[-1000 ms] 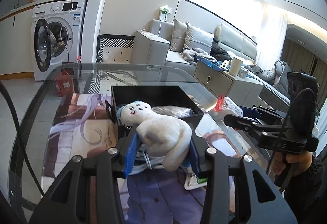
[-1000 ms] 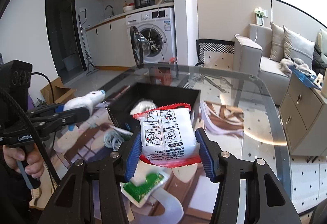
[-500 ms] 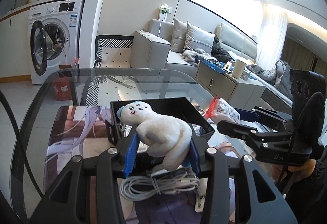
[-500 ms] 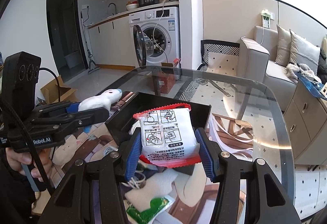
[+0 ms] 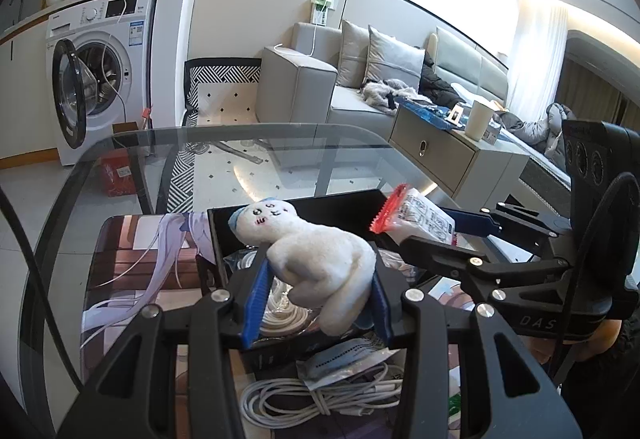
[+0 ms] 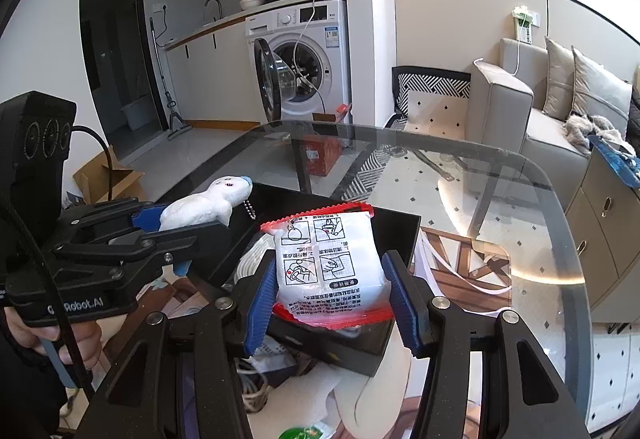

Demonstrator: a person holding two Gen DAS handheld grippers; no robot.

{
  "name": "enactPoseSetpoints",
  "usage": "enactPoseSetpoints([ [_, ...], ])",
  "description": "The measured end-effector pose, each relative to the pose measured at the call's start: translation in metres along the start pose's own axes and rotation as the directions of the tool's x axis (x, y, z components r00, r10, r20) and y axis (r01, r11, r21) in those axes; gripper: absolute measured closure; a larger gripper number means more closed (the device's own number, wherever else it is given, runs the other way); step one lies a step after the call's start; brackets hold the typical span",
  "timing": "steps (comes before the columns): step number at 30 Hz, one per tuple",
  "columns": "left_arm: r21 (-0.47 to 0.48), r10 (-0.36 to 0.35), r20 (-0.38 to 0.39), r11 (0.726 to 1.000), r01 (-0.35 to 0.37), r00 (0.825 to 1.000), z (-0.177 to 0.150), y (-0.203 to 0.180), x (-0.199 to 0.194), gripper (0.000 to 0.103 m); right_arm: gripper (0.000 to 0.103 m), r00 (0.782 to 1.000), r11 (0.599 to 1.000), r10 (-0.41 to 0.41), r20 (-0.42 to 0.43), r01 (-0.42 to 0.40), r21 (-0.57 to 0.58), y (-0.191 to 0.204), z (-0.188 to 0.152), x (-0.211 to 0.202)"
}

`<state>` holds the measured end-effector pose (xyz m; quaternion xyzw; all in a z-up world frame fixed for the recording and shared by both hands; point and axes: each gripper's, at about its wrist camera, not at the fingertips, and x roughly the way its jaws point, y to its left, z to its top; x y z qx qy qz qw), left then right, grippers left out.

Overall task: Organize soft objects
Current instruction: 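Carry the bunny and snack packet over the black box with both grippers, then release the bunny and snack packet into the box, opening both grippers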

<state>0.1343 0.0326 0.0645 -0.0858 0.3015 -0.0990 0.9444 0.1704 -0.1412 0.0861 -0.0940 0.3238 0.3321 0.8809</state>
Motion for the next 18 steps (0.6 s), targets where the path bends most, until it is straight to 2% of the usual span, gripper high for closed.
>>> enactPoseSetpoints([
  [14, 0.021, 0.017, -0.053, 1.0, -0.016, 0.998, 0.004, 0.0, 0.031, 0.06, 0.05, 0.999, 0.999, -0.023, -0.036, 0.022, -0.033, -0.003, 0.006, 0.029],
  [18, 0.028, 0.027, -0.063, 0.999, -0.025, 0.998, 0.002, -0.001, 0.035, 0.058, 0.046, 0.999, 0.999, -0.027, -0.02, 0.026, -0.047, -0.004, 0.006, 0.027],
])
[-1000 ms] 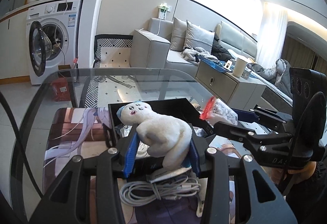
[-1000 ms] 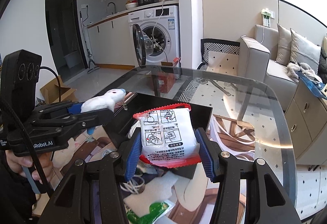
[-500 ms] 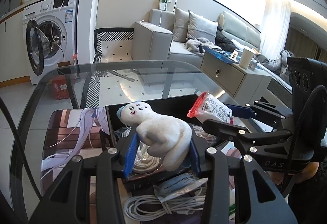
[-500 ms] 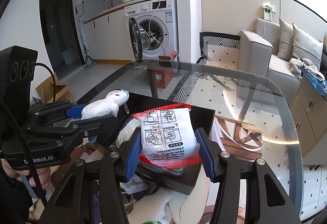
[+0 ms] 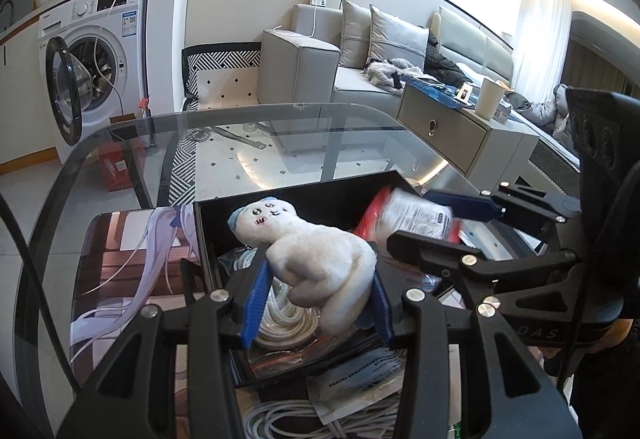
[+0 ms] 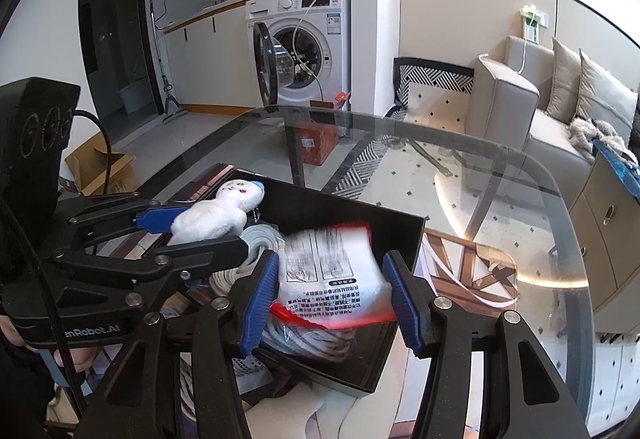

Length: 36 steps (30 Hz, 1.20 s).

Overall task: Organize soft objects
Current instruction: 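Release the bunny and snack packet into the box, opening both grippers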

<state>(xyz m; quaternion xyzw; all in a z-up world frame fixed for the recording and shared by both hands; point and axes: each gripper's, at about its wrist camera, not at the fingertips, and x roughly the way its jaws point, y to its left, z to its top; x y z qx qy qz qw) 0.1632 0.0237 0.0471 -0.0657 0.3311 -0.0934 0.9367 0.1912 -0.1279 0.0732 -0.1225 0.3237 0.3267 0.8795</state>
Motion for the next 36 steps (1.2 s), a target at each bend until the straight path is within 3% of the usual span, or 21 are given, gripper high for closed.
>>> enactPoseSetpoints([
  [5, 0.003, 0.014, -0.006, 1.0, -0.014, 1.0, -0.002, -0.003, -0.003, 0.052, 0.033, 1.0, 1.0, -0.014, 0.026, 0.014, 0.013, -0.004, -0.002, -0.014],
  [7, 0.003, 0.026, 0.001, 1.0, -0.026, 1.0, -0.003, -0.003, -0.008, 0.037, 0.016, 0.999, 1.0, -0.019, 0.038, 0.019, 0.022, -0.006, -0.003, -0.021],
  [9, 0.005, 0.045, 0.007, 0.999, -0.045, 0.999, -0.005, -0.004, -0.012, 0.031, 0.003, 0.998, 0.999, -0.024, 0.051, 0.023, 0.032, -0.009, -0.005, -0.029],
  [10, 0.005, 0.055, 0.007, 0.998, -0.055, 0.998, -0.006, -0.005, -0.013, 0.021, 0.002, 0.998, 0.999, -0.026, 0.055, 0.024, 0.035, -0.009, -0.006, -0.034],
  [13, -0.005, 0.085, 0.03, 0.996, -0.085, 0.996, -0.01, -0.003, -0.023, 0.003, 0.001, 0.997, 0.998, -0.042, 0.06, 0.039, 0.047, -0.01, -0.012, -0.045],
  [24, -0.04, 0.14, 0.084, 0.99, -0.137, 0.987, -0.034, 0.004, -0.061, 0.0, 0.001, 0.999, 0.996, -0.034, 0.038, 0.031, 0.08, -0.002, -0.046, -0.073],
  [36, -0.058, 0.176, 0.07, 0.983, -0.173, 0.982, -0.063, 0.0, -0.072, 0.0, 0.001, 1.0, 0.996, 0.003, -0.015, -0.002, 0.088, 0.004, -0.081, -0.069],
])
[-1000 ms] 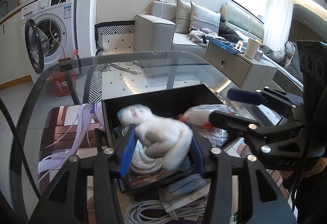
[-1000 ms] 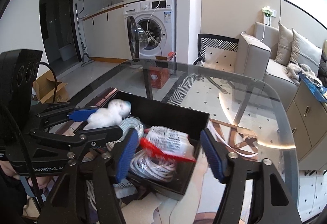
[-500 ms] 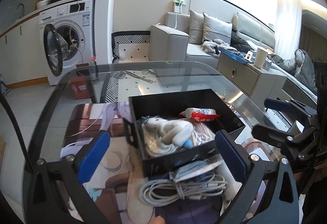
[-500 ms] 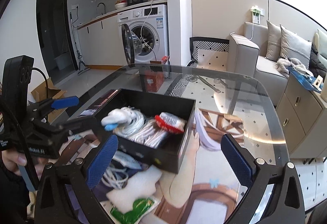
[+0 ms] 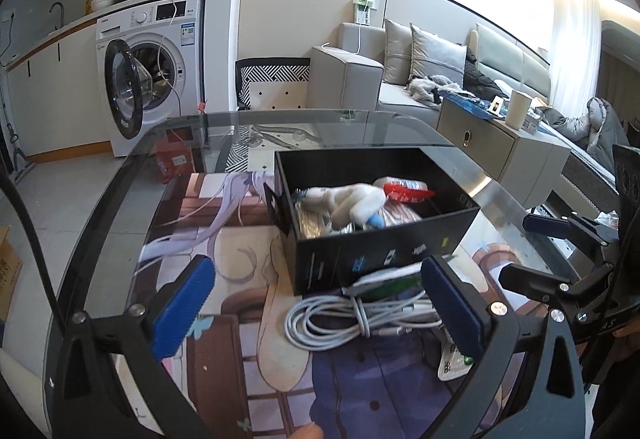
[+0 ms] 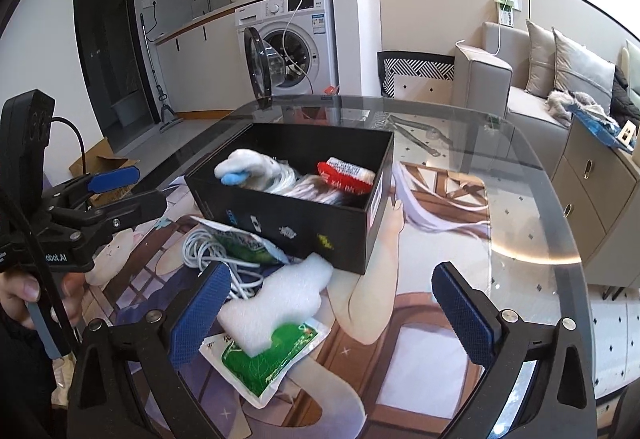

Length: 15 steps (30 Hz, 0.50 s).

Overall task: Organize soft objects
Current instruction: 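Release the bunny and snack packet into the box, opening both grippers, then grasp the white foam piece beside the box with the right gripper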

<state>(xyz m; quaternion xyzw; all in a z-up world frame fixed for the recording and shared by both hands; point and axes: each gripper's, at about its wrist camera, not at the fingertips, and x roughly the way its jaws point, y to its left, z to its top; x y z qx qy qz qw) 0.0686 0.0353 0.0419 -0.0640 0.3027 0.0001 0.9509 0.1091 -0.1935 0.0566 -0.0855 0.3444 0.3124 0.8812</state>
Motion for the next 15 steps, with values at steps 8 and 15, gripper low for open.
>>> enactPoseSetpoints([
  [8, 0.007, 0.004, -0.03, 1.0, -0.004, 1.0, -0.014, -0.007, 0.004, 0.0, 0.001, 0.999, 1.0, 0.018, -0.035, -0.019, -0.009, 0.005, -0.004, 0.008],
  [15, 0.018, 0.003, -0.062, 1.0, -0.002, 0.998, -0.023, -0.013, 0.008, 0.0, 0.001, 0.996, 0.999, 0.05, -0.068, -0.049, 0.017, 0.006, -0.009, 0.02],
])
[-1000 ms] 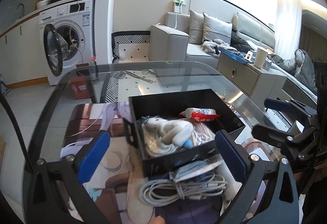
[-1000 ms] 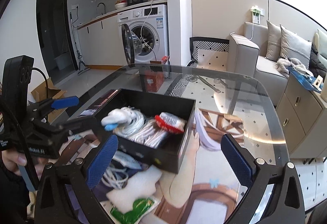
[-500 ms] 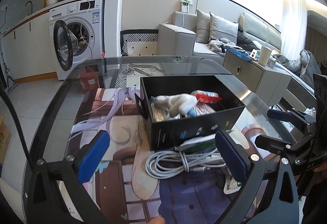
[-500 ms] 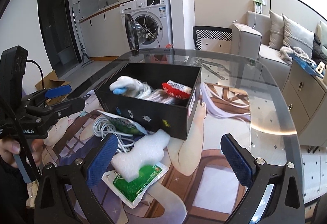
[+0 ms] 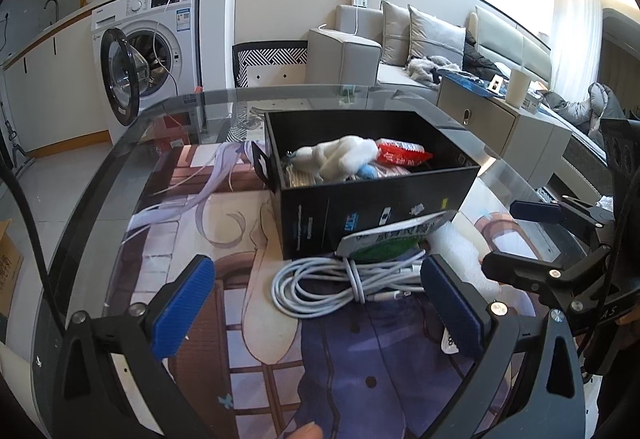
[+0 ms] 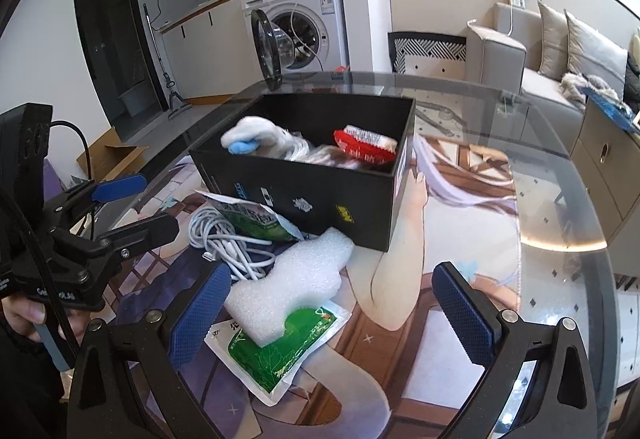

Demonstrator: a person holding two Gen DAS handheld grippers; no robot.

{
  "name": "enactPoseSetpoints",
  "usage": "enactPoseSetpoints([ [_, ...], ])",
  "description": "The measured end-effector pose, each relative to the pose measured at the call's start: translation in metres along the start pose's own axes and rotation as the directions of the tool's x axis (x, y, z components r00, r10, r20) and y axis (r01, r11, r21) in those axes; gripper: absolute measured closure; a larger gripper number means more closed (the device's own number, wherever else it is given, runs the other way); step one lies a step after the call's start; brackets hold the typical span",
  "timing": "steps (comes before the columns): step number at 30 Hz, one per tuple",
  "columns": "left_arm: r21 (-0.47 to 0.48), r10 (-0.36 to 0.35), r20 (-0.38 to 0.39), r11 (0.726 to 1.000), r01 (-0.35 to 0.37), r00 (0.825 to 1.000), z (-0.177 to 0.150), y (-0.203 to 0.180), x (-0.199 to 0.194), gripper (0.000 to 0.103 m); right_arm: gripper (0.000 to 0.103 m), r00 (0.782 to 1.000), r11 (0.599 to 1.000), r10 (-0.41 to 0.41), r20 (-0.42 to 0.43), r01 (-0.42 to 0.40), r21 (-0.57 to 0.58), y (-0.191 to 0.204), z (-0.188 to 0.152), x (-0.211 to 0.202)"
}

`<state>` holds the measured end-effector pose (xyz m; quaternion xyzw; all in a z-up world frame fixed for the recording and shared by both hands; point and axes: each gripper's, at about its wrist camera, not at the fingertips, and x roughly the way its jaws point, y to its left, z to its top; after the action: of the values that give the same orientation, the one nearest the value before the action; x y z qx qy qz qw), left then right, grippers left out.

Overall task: Organize soft objects
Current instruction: 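Grasp the white foam piece beside the box with the right gripper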

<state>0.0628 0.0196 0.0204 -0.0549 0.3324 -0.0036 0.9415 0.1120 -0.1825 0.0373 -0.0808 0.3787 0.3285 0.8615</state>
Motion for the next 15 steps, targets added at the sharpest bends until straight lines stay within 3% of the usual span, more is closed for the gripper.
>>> enactPoseSetpoints([
  [7, -0.012, 0.001, -0.018, 1.0, -0.001, 1.0, -0.004, 0.001, 0.005, 0.0, 0.001, 0.999, 0.998, 0.042, -0.022, -0.043, -0.053, 0.016, -0.004, 0.005],
  [15, -0.021, 0.005, -0.016, 1.0, -0.005, 1.0, -0.006, 0.006, 0.006, 0.0, 0.001, 0.997, 0.997, 0.004, -0.071, -0.01, -0.078, 0.02, -0.007, 0.019],
])
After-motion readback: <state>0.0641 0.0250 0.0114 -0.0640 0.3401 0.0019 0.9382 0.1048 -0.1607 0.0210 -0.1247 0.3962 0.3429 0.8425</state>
